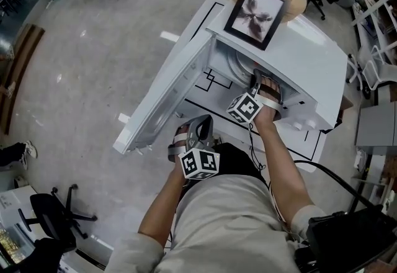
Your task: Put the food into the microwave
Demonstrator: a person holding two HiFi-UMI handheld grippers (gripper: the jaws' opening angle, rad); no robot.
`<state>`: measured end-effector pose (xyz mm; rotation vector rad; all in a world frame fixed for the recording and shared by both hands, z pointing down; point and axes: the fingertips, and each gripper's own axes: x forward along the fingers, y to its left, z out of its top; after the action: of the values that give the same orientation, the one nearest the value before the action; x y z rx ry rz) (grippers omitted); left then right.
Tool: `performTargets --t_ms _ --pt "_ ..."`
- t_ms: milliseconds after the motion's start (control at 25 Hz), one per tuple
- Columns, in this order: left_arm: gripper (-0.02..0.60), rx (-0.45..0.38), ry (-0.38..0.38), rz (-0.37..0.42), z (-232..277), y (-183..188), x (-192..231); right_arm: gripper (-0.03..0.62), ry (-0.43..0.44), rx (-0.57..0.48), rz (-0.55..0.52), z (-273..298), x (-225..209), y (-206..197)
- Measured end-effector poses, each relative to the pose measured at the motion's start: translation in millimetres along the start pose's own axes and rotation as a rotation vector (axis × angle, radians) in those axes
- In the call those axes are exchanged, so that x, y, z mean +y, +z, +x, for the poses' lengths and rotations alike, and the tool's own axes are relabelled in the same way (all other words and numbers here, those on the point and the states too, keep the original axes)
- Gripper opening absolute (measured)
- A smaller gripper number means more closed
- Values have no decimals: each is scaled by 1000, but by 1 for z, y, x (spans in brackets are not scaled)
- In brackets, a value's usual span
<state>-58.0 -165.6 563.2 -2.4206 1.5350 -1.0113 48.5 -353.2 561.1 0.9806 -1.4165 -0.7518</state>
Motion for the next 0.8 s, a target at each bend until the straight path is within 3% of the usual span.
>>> performTargets --t_ms 360,560,640,800 --pt "8 26 -31 -22 3 -3 -11 96 112 -80 326 0 -5 6" --pt "8 38 -32 21 2 -2 -12 155 299 -151 765 -3 -13 9" --pt "8 39 -34 15 1 -2 -11 164 336 -169 881 -4 -16 10" --pt "8 44 -33 -14 1 -4 -7 183 350 -207 929 -3 -17 14"
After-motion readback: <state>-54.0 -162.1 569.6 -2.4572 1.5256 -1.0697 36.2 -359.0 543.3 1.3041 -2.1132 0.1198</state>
